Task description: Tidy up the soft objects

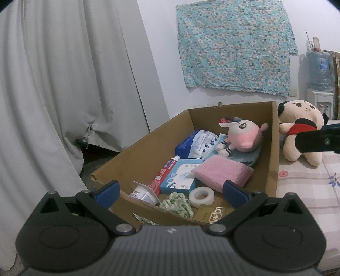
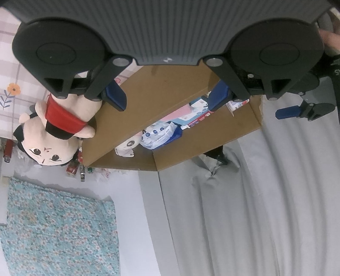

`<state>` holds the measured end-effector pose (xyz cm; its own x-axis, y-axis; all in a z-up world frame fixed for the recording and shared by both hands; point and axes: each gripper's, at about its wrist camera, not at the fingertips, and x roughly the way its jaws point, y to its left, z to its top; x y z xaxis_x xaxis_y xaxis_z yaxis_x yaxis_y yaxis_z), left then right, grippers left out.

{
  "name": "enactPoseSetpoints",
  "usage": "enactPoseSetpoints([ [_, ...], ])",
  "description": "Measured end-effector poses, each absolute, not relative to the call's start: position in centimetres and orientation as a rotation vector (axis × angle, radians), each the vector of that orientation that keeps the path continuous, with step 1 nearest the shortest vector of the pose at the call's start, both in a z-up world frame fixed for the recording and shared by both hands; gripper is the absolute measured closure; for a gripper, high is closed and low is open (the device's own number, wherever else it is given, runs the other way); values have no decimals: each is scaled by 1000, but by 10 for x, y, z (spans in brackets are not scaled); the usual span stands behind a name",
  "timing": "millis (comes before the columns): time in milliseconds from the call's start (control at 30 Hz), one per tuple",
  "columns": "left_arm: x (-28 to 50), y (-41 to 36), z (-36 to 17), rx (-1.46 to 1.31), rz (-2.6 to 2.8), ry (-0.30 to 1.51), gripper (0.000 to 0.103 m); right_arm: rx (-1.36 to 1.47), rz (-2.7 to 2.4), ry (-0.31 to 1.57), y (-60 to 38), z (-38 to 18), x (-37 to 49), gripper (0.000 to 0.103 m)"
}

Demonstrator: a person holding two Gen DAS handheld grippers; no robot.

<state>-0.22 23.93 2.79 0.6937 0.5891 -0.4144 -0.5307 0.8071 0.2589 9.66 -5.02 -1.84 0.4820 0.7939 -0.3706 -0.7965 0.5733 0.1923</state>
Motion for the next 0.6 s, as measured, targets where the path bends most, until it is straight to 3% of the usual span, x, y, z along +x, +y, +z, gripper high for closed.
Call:
enactPoseSetpoints([
  [600,-1,240,27,117,626,506,0,-11,972,452,-48,-17,95,19],
])
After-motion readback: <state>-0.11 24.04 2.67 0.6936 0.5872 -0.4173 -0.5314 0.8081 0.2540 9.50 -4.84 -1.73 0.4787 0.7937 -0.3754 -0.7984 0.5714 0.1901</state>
